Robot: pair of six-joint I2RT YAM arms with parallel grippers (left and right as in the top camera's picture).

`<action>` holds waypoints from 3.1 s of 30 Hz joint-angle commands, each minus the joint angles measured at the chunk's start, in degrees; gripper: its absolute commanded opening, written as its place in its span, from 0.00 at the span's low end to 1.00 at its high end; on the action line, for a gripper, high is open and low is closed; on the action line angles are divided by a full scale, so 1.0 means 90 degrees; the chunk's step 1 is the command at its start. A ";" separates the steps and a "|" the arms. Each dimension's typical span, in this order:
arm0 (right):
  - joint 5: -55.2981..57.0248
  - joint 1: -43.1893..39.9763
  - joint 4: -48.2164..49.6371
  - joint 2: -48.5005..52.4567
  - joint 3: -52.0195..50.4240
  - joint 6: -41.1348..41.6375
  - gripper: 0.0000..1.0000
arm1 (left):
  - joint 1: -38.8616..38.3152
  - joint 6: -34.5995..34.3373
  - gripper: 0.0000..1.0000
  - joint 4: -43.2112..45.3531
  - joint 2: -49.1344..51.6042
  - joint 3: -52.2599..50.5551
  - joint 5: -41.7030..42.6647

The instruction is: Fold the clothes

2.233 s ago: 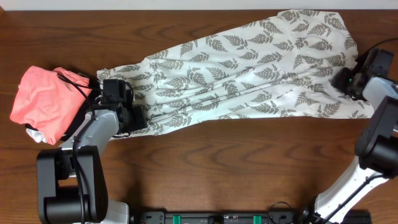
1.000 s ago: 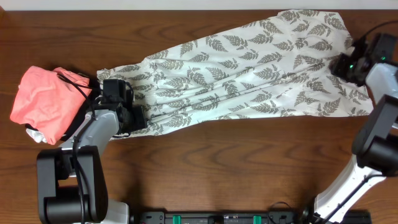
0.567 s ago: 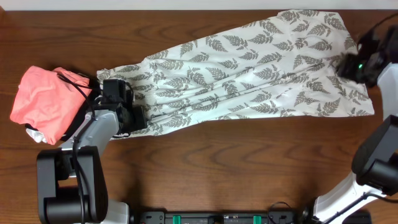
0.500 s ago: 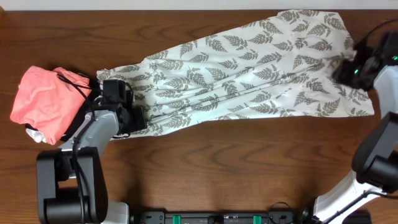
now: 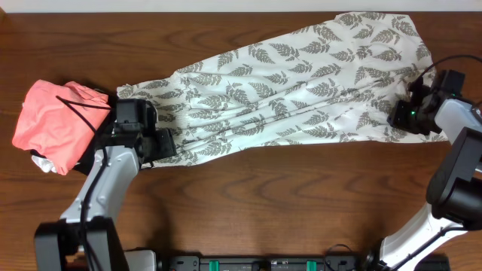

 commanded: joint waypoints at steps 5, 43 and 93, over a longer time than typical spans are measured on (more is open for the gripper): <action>0.0505 0.0051 -0.0032 0.0036 -0.0527 0.0022 0.27 | 0.0024 0.0066 0.62 -0.0452 -0.0525 -0.0041 0.0622; 0.1375 -0.1608 -0.0884 0.0036 -0.1647 0.1712 0.20 | -0.1569 0.0087 0.63 -0.1909 -0.0534 -0.0044 0.0464; 0.1132 -0.1610 -0.0797 0.0036 -0.1647 0.1661 0.22 | -0.2487 -0.5792 0.29 0.0041 0.0573 -0.0376 0.0449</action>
